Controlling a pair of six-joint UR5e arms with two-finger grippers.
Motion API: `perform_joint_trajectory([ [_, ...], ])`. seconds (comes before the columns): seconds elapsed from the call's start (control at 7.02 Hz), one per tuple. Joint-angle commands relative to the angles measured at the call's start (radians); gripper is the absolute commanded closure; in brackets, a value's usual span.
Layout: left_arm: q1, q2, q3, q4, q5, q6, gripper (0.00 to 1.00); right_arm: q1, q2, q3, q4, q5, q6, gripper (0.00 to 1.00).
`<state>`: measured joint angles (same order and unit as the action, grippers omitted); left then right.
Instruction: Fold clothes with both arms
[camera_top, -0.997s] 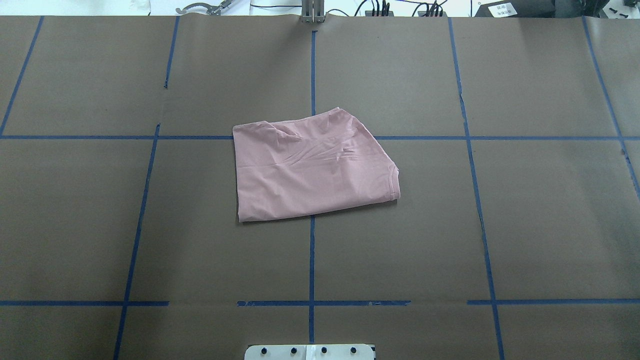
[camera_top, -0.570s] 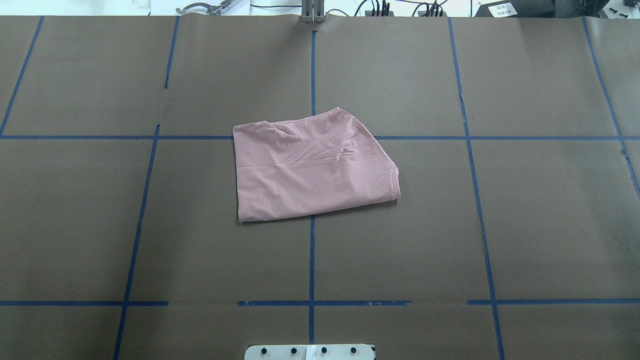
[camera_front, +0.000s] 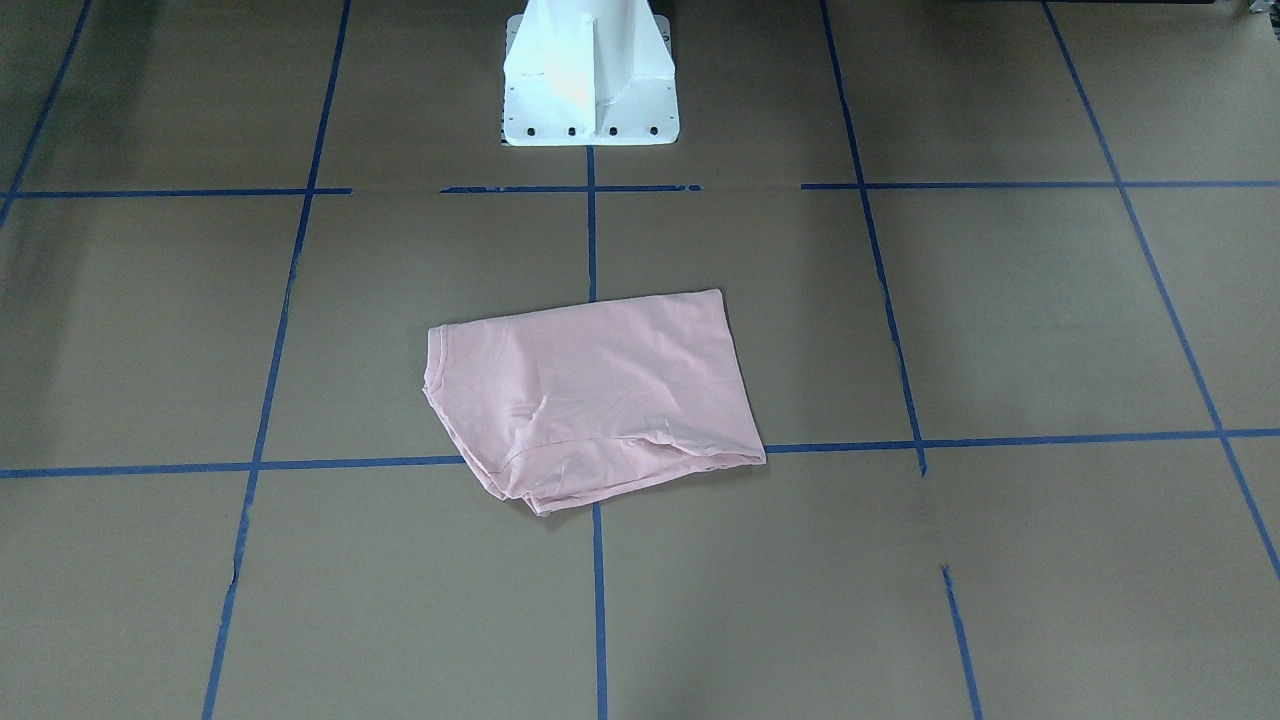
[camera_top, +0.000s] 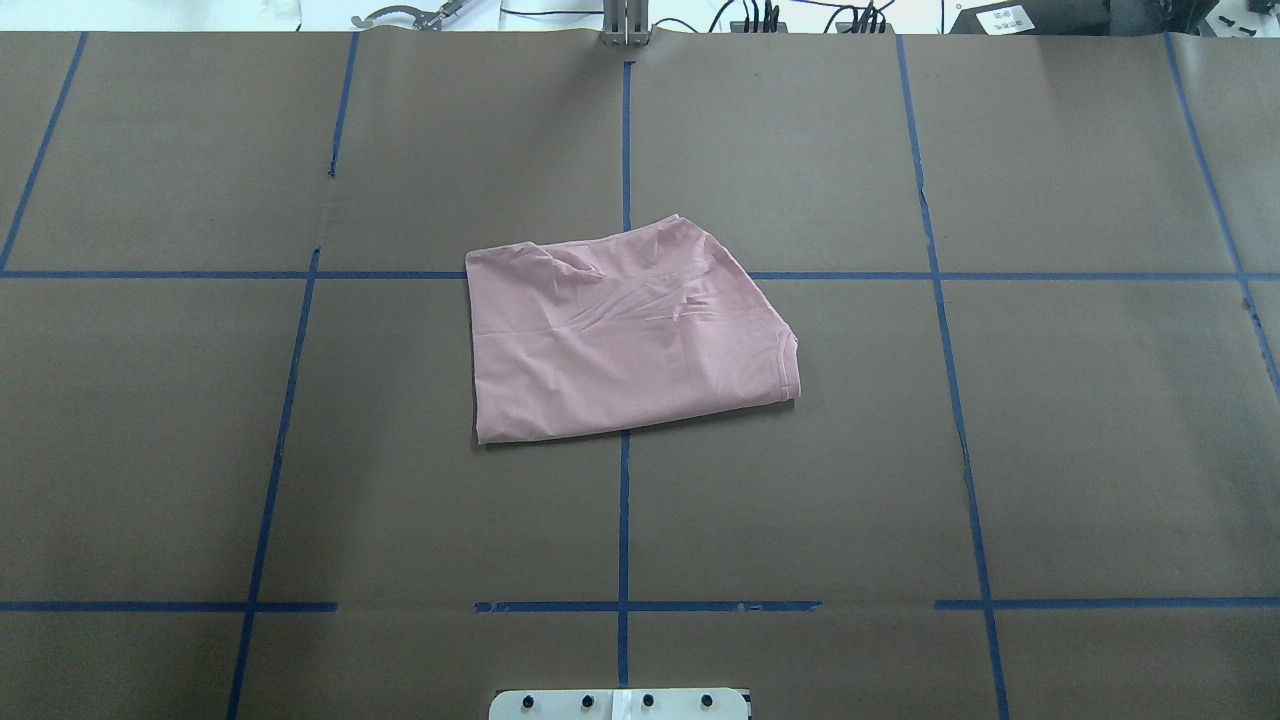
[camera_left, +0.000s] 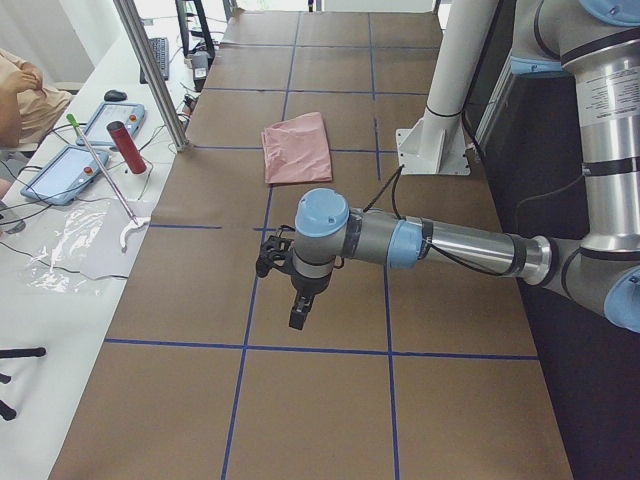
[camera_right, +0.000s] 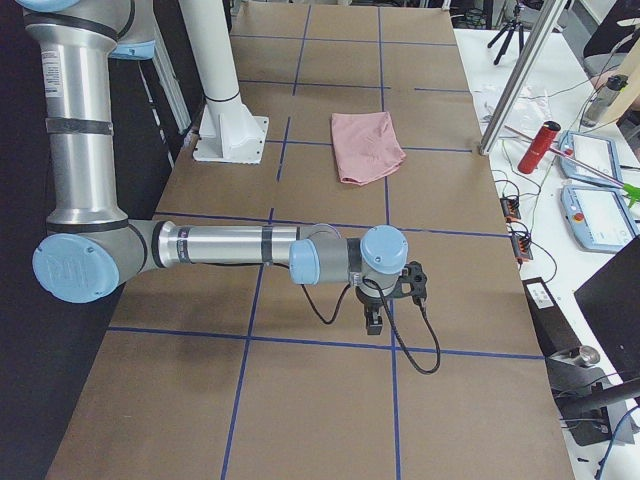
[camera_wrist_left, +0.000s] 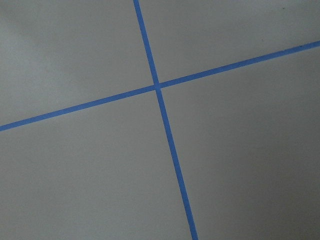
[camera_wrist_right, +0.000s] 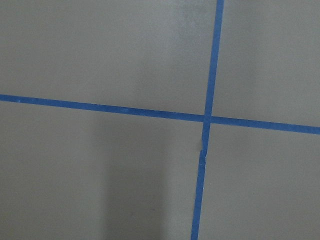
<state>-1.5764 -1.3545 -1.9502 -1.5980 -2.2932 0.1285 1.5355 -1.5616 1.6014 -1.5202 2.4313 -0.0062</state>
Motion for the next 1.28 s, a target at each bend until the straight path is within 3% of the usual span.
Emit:
perform_joint_trajectory([
  [0.0, 0.001, -0.002, -0.001, -0.005, -0.002, -0.003, 0.00, 0.000, 0.002, 0.000, 0.000, 0.000, 0.000, 0.00],
  [1.14, 0.001, -0.011, -0.018, 0.000, -0.002, 0.000, 0.00, 0.000, 0.002, 0.023, 0.000, -0.003, 0.003, 0.00],
])
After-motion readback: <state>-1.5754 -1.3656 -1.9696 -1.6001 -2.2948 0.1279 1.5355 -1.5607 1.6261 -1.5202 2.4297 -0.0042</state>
